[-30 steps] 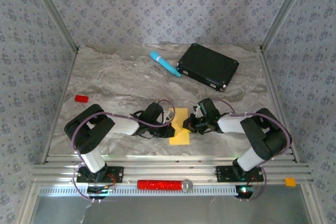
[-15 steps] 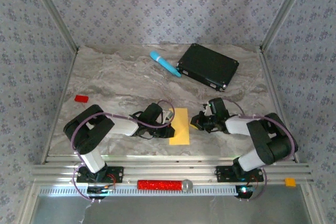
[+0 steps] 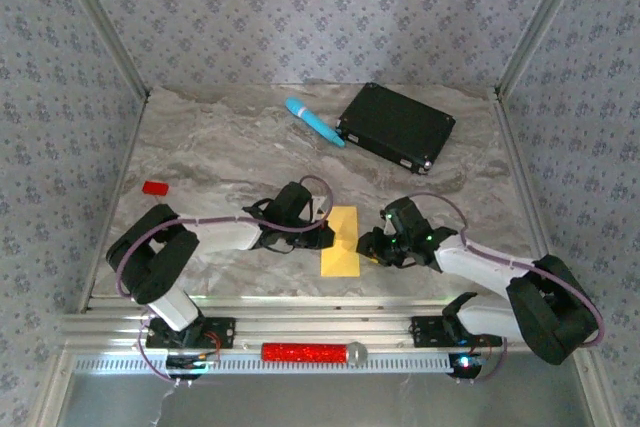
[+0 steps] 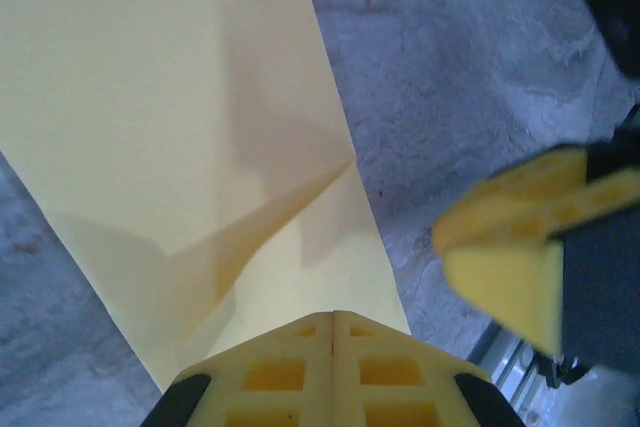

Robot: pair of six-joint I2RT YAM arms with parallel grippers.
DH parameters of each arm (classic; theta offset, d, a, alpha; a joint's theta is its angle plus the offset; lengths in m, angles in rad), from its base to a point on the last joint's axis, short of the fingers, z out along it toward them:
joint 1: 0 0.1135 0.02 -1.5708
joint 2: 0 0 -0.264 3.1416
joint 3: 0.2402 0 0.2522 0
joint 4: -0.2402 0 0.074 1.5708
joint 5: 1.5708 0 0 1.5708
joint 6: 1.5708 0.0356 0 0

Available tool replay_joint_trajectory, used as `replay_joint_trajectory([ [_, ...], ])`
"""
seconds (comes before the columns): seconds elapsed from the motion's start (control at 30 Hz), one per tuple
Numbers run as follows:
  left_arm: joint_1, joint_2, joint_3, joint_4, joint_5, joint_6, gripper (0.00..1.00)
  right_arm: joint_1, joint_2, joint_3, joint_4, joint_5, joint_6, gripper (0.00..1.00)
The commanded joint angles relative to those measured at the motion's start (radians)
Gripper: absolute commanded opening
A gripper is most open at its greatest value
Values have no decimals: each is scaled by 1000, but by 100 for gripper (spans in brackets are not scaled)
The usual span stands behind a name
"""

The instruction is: Fold a paper plane with a square sheet of paper (pick it up from the middle)

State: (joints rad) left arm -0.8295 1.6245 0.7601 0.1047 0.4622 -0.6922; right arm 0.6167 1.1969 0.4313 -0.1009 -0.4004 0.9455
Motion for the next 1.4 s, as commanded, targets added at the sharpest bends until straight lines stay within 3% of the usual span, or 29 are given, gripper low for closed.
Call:
replay_joint_trajectory([
  [0.0,13,46,18,-34,5,39,4,49,-20,14,-64,58,65,39],
  [0.13,12,95,15,-19,13,43,3,109,0,15,-40,64,113,46],
  [0.37,13,120,-38,30,19,27,3,183,69,40,-42,86,153,47],
  [0.77,13,123,-44,42,46,20,2,179,118,60,72,74,158,47],
  [0.93,13,117,-51,52,47,13,2,153,118,48,148,116,157,48],
  [1.13,13,101,-58,61,46,3,2,62,140,8,313,71,145,47],
  [1.37,13,87,-55,66,46,-7,2,2,214,-8,379,11,134,47],
])
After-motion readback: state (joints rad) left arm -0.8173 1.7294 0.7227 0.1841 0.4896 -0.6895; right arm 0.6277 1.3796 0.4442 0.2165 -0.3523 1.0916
